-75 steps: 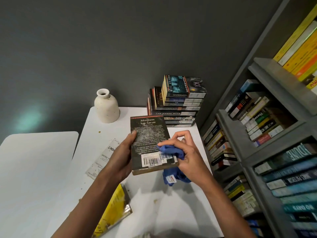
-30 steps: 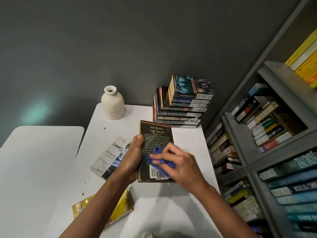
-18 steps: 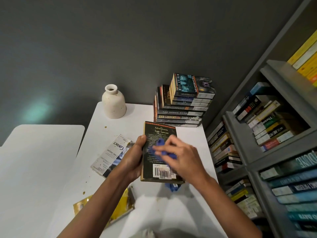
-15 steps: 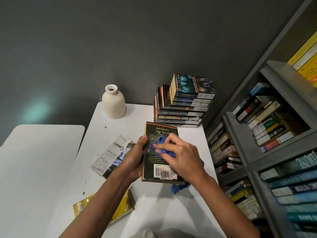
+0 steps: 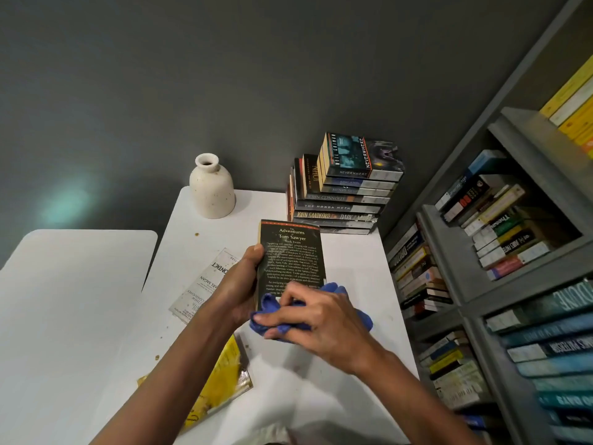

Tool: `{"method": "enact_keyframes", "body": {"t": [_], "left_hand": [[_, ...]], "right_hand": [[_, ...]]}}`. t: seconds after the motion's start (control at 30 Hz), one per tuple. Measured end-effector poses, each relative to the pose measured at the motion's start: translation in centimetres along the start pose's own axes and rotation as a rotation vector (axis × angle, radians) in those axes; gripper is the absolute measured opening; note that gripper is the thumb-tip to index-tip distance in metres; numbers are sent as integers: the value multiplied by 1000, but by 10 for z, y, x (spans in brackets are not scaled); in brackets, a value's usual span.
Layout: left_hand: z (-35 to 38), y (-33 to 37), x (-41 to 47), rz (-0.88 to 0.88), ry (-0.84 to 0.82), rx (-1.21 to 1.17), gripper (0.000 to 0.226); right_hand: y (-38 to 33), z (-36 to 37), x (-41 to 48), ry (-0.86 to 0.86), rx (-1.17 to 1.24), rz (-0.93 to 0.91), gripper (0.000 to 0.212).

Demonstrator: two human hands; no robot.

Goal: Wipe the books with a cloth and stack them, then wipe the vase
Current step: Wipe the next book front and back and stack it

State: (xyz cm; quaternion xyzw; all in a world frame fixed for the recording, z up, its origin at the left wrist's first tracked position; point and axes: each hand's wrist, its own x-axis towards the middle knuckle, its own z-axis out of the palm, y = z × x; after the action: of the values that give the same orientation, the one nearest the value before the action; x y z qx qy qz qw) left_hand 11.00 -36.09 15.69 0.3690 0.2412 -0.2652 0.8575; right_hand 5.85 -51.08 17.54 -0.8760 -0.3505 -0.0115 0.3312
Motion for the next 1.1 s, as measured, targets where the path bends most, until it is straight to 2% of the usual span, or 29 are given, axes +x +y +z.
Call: {"method": "enact_keyframes", "body": {"t": [0.17,0.33,0.43,0.6,0.67,0.73,0.9,1.03,1.1], "left_hand": [[-3,6,-2,34,-25,-38,47],[7,-2,-3,23,-10,-21,45],[1,2,-6,31,-20,-15,49],[3,-5,-14,2,-63,18,45],[6,-11,-15,14,-93,34,46],[8,-14,-15,35,-111,52,43],[6,-17,-15,90,-122,68,36],[3,-22,-17,56,-137,121,24],[7,-23,-17,60,-135,131,23]], "right_hand": [[36,-25,-11,134,49,148,34],[2,-6,1,31,-3,39,20],[14,-10,-4,71,46,100,24],[54,-28,-3,302,6,284,34],[71,-33,9,450,-46,392,30],[76,-33,17,517,-66,465,26],[43,-10,9,362,-49,282,23],[68,-21,19,468,-130,474,23],[65,-22,30,476,-165,480,21]]}}
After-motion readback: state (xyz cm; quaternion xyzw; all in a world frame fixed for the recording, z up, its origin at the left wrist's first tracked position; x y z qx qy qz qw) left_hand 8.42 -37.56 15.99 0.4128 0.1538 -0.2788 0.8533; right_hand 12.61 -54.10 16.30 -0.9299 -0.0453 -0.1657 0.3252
